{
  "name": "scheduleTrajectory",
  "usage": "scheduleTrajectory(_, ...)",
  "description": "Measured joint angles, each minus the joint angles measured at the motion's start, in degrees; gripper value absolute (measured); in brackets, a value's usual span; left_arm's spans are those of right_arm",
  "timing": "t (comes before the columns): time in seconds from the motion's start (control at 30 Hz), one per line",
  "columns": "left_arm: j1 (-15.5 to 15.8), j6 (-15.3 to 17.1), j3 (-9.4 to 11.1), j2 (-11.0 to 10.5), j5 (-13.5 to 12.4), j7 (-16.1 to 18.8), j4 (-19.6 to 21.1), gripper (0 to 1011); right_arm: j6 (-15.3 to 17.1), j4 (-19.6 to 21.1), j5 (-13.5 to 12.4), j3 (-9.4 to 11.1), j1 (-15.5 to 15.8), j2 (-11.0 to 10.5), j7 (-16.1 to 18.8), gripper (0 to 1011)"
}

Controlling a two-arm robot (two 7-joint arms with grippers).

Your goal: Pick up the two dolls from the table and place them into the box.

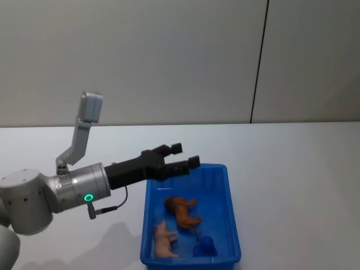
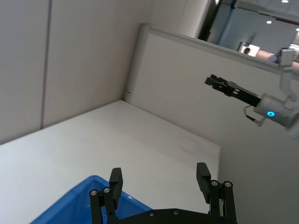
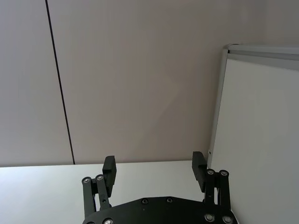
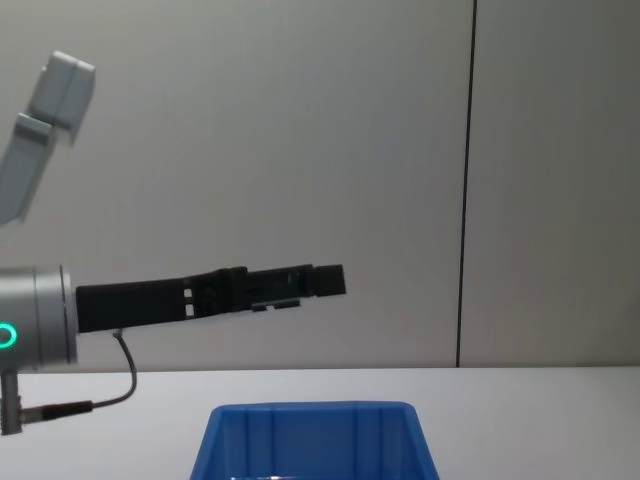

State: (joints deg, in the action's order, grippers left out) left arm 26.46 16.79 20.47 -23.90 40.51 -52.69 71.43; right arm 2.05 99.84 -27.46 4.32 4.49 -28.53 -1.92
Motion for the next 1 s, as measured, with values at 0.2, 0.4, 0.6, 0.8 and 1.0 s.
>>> scheduleTrajectory(0.2,-1.9,-2.9,-0.6,-1.2,0.6,5.3,3.0,1000,0.0,0.0,0.0,0.0,0.0,0.0,0.0,1001)
scheduleTrajectory(0.4,-4.0,-6.0,-1.1,-2.4,0.7,10.7,6.0,1000,0.0,0.0,0.2,-0.4,-0.1,0.2,0.1,1001)
scheduleTrajectory(0.6,-5.8,-9.5,-1.5,-3.4,0.5,16.5,8.6,1000,0.0,0.2,1.9,-3.1,-0.6,1.6,0.9,1001)
scheduleTrajectory(0.8,-7.6,-13.0,-2.0,-4.3,-0.3,22.1,11.1,1001,0.0,0.6,4.7,-7.4,-1.6,3.9,2.4,1001)
scheduleTrajectory(1.0,-9.2,-16.6,-2.4,-5.0,-1.7,27.8,13.1,1001,-0.1,0.9,7.7,-12.1,-2.6,6.4,4.0,1001)
